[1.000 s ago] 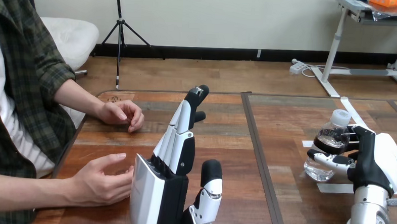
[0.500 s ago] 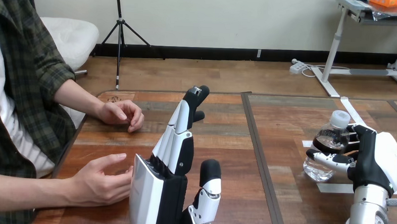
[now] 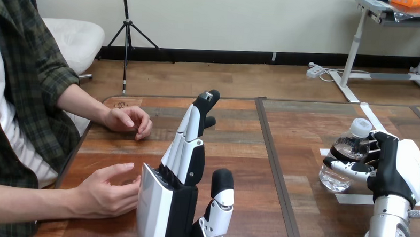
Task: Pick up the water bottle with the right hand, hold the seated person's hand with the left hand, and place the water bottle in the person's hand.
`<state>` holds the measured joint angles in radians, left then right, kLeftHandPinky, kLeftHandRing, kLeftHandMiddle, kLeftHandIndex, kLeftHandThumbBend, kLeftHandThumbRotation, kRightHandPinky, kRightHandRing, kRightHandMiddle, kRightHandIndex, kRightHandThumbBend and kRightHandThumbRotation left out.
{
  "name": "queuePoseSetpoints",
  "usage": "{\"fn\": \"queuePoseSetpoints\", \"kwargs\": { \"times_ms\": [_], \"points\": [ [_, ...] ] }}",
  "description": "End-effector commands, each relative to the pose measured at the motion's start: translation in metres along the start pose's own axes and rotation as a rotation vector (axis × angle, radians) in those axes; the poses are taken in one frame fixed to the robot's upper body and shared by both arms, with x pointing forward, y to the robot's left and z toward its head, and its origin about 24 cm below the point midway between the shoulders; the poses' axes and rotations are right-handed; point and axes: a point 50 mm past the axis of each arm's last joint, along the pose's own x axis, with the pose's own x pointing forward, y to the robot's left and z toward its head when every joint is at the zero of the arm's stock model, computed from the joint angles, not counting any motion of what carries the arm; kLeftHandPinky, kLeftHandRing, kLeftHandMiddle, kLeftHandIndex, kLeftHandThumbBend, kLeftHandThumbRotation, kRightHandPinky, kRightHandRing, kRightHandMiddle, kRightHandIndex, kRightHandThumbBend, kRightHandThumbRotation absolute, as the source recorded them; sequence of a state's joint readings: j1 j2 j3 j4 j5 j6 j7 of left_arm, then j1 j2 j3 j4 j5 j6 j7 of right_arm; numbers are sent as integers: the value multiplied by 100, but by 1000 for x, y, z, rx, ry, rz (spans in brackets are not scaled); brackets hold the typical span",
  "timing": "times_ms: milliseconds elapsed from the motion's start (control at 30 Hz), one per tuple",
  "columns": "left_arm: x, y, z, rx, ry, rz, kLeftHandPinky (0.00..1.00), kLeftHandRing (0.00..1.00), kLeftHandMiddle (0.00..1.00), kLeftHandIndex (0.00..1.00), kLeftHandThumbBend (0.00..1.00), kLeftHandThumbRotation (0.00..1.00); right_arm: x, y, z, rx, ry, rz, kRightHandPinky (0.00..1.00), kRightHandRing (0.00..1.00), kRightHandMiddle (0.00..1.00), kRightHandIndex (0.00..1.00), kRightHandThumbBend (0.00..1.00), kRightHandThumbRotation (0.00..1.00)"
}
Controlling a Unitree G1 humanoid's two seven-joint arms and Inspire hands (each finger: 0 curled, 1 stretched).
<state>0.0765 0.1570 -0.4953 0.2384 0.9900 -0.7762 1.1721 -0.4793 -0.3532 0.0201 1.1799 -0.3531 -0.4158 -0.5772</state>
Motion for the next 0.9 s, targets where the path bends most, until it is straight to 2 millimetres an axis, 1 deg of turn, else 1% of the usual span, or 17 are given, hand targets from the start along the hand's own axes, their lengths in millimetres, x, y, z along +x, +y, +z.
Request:
{"fn": "queuePoseSetpoints", "kwargs": {
  "times_ms": [0, 533, 867],
  "points": [
    [12, -1, -2, -9, -46, 25, 78, 93, 94, 100, 0, 100, 24, -9, 45, 94, -145, -84, 47, 47, 51, 52, 77, 0],
    [13, -2, -2, -3, -55, 32, 79, 93, 94, 100, 0, 100, 23, -7, 44, 96, -147, -77, 51, 49, 52, 52, 77, 0],
    [12, -1, -2, 12, -52, 26, 79, 92, 92, 100, 0, 100, 22, -7, 44, 94, -156, -77, 48, 47, 50, 50, 78, 0]
  ]
}}
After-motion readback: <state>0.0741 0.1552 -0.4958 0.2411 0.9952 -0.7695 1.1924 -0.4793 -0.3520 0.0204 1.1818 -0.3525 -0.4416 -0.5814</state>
